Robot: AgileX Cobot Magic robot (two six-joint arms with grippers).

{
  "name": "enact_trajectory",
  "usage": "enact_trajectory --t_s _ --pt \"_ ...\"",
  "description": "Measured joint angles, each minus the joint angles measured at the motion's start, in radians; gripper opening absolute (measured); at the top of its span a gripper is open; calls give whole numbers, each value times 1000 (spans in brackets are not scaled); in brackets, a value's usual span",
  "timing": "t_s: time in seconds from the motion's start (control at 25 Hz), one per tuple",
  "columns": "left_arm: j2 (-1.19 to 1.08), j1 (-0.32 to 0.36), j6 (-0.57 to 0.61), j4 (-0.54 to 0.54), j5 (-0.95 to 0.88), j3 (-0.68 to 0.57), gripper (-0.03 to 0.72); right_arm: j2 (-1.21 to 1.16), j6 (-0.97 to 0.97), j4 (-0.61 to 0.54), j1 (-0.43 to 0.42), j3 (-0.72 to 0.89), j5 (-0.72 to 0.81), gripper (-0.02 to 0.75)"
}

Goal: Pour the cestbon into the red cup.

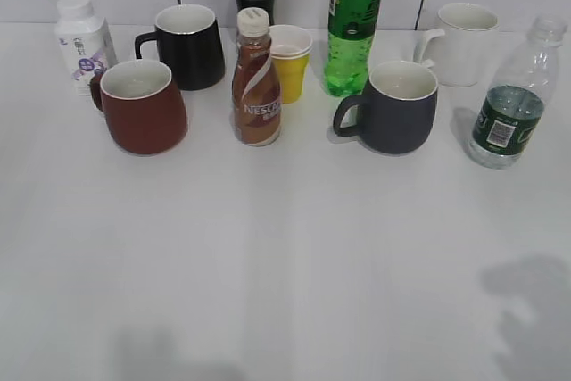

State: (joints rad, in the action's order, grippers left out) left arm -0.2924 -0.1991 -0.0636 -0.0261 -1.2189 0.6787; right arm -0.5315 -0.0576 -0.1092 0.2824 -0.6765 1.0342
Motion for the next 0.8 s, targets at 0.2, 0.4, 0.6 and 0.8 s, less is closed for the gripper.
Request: enact_trajectory --t_s 0.2,0.4,0.6,0.8 --pt "173 0 2 15 0 -5 343 193 30 68 0 7 67 593" --pt "298 -1 34 33 -5 -72 298 319 36 102 0 71 79 593" --pt "299 -1 44 26 11 -106 293 361 49 98 0 159 28 593" --pt "299 -1 47 26 113 -133 292 363 58 101 0 163 8 593"
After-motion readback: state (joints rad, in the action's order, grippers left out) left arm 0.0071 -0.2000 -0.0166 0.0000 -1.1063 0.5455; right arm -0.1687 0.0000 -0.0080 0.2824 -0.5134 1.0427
